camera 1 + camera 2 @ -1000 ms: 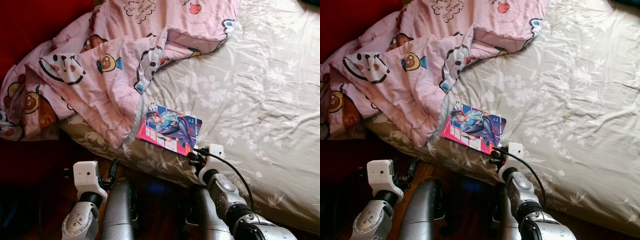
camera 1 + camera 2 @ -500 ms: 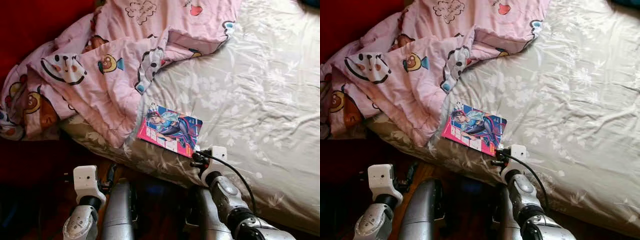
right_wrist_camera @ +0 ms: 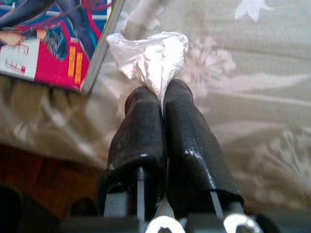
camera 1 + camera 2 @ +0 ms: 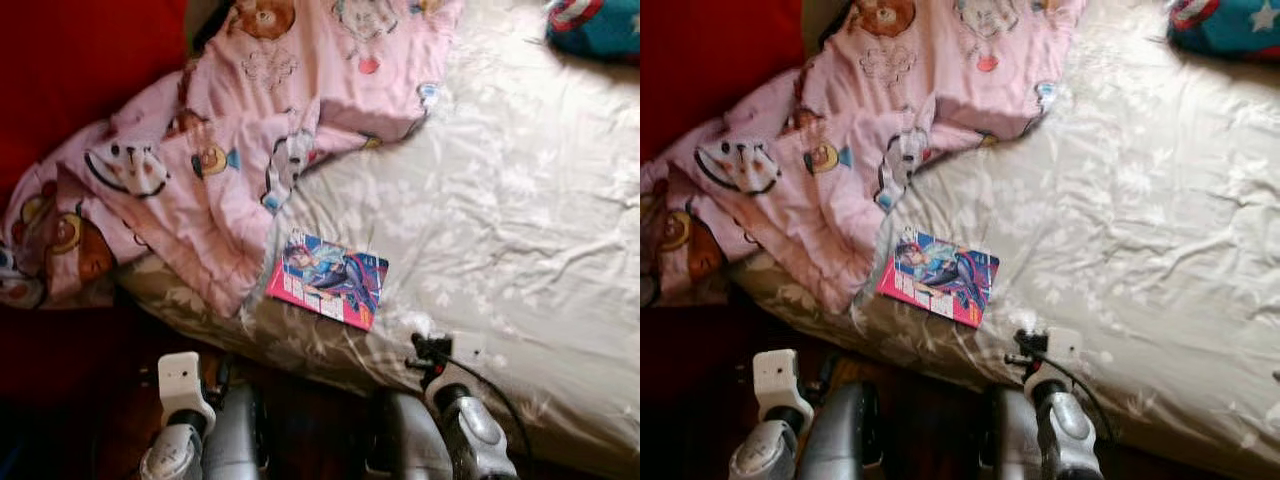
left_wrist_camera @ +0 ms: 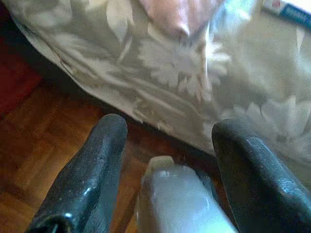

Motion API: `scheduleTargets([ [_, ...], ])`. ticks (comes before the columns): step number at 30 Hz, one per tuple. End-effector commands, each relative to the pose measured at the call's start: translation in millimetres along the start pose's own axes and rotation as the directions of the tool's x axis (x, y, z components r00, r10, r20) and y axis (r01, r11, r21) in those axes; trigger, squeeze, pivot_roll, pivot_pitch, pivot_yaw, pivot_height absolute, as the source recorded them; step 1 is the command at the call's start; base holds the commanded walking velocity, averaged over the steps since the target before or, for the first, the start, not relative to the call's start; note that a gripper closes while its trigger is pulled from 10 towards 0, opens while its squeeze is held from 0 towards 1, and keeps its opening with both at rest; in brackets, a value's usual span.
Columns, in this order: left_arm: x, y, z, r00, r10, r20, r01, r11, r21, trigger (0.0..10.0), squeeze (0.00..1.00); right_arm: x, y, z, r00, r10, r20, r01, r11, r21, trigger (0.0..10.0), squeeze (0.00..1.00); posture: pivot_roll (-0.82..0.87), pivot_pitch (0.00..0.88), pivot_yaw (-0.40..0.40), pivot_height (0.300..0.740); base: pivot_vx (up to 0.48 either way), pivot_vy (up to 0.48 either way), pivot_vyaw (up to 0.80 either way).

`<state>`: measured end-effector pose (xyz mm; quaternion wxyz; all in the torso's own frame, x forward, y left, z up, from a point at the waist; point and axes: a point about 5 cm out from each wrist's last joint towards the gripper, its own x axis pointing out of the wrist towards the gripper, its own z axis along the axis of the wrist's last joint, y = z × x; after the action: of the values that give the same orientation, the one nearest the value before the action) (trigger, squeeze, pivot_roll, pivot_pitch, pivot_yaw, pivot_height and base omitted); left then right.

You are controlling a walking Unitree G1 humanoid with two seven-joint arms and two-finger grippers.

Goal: Clean up the room

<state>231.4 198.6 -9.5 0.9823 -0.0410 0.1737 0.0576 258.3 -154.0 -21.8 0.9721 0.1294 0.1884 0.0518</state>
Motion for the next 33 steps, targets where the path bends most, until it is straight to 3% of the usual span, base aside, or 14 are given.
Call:
scheduleTargets([
  [1,-5.6,5.6,-21.2,0.996,0.025,-0.086,-0.026,1.000,-0.007,10.0,0.00,-12.5,-9.9,-21.6,0.994,-0.035,-0.102,0.033,0.999,-0.027,10.0,0.00,0.03,0.086,-0.075,0.632,0.000,0.000,0.00],
  [4,-6.1,2.2,-37.9,0.985,0.005,-0.173,-0.004,1.000,0.005,10.0,0.00,-27.3,-21.9,-43.5,0.971,-0.100,-0.216,0.093,0.995,-0.043,10.0,0.00,0.04,0.047,-0.077,0.637,0.000,0.000,0.00],
  [8,-6.5,1.5,-45.3,0.976,0.002,-0.217,0.002,1.000,0.018,10.0,0.00,-33.6,-26.1,-53.3,0.950,-0.143,-0.278,0.129,0.989,-0.070,10.0,0.00,0.04,0.037,-0.075,0.652,0.000,0.000,0.00],
  [9,-9.1,0.8,-55.9,0.959,-0.004,-0.285,0.014,0.999,0.032,10.0,0.00,-38.1,-26.8,-61.9,0.927,-0.173,-0.332,0.158,0.985,-0.074,10.0,0.00,0.04,0.018,-0.069,0.662,0.000,0.000,0.00],
  [11,-9.9,0.8,-58.9,0.953,-0.006,-0.304,0.019,0.999,0.037,10.0,0.00,-39.2,-26.4,-64.3,0.921,-0.180,-0.347,0.164,0.984,-0.074,10.0,0.00,0.04,0.015,-0.068,0.667,0.000,0.000,0.00],
  [13,-15.2,0.4,-71.8,0.920,-0.007,-0.392,0.034,0.998,0.062,10.0,0.00,-43.4,-24.0,-74.0,0.887,-0.199,-0.418,0.163,0.979,-0.120,10.0,0.00,0.05,0.019,-0.065,0.684,0.000,0.000,0.00],
  [18,-17.6,1.7,-76.4,0.906,0.004,-0.422,0.028,0.997,0.071,10.0,0.00,-42.3,-21.0,-74.4,0.886,-0.184,-0.426,0.132,0.980,-0.150,10.0,0.00,0.05,0.035,-0.061,0.693,0.000,0.000,0.00],
  [23,-29.0,14.0,-88.8,0.874,0.064,-0.481,-0.043,0.998,0.054,10.0,0.00,-42.9,-16.6,-77.6,0.880,-0.172,-0.444,0.097,0.978,-0.186,10.0,0.00,0.05,0.058,-0.057,0.693,0.000,0.000,0.00],
  [33,-29.6,18.9,-89.6,0.862,0.069,-0.502,-0.050,0.997,0.052,10.0,0.00,-46.5,-14.3,-83.7,0.864,-0.182,-0.469,0.097,0.975,-0.199,10.0,0.00,0.02,0.099,-0.037,0.693,0.000,0.000,0.00],
])
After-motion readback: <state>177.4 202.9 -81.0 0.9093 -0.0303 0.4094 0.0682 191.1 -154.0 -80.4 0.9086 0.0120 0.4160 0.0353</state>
